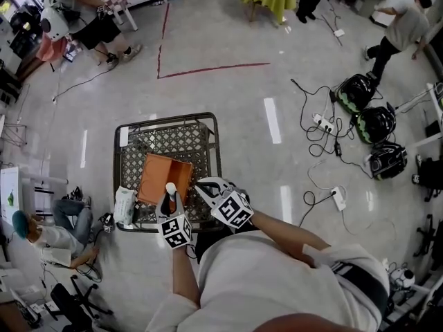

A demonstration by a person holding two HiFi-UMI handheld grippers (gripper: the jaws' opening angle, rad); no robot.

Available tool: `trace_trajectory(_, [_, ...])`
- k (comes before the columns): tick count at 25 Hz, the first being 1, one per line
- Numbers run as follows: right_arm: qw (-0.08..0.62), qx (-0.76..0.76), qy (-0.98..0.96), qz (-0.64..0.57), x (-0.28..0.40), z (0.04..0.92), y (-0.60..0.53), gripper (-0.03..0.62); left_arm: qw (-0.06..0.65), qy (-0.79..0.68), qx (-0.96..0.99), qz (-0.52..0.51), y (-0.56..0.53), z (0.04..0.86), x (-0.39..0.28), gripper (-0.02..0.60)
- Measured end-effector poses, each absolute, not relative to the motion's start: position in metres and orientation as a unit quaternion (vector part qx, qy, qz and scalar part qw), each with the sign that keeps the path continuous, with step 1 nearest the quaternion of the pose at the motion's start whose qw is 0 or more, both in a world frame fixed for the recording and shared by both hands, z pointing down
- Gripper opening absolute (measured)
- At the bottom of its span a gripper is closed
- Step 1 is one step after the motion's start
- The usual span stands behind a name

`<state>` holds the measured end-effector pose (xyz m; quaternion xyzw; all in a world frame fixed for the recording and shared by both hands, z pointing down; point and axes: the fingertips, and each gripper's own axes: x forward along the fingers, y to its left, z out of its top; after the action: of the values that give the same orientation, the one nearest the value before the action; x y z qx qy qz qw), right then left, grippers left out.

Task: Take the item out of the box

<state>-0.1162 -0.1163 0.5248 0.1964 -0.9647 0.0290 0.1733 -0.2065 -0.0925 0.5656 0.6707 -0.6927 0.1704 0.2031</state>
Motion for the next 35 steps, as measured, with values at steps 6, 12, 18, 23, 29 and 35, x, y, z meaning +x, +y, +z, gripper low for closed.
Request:
trace_trajectory(6, [0.147, 0.186, -0.971, 0.021, -0.114, 0.512, -0.110, 0.005, 0.187, -0.718, 0.652, 0.157, -0.079, 0.557, -0.201, 0.120])
trace_trajectory(12, [0.117, 0.188, -0.975, 0.030, -0.101, 0.500, -0.103, 0.005, 0.171, -0.736, 0.643, 0.127, -0.067, 0.533, -0.182, 0.120])
trace_trajectory(18, [0.094, 0.190, -0.977, 0.028, -0.106, 0.481, -0.093, 0.005, 0.157, -0.752, 0.634, 0.091, -0.050, 0.509, -0.180, 0.120])
trace_trajectory(23, [0.078, 0.199, -0.977, 0.017, -0.111, 0.462, -0.084, 0.005, 0.136, -0.760, 0.632, 0.072, -0.037, 0.489, -0.189, 0.120])
trace_trajectory(29, [0.060, 0.214, -0.975, 0.008, -0.118, 0.441, -0.062, 0.004, 0.111, -0.755, 0.644, 0.051, -0.018, 0.459, -0.192, 0.120])
trace_trajectory(35, [0.050, 0.238, -0.970, -0.003, -0.114, 0.421, -0.047, 0.003, 0.087, -0.753, 0.651, 0.039, 0.003, 0.435, -0.197, 0.120])
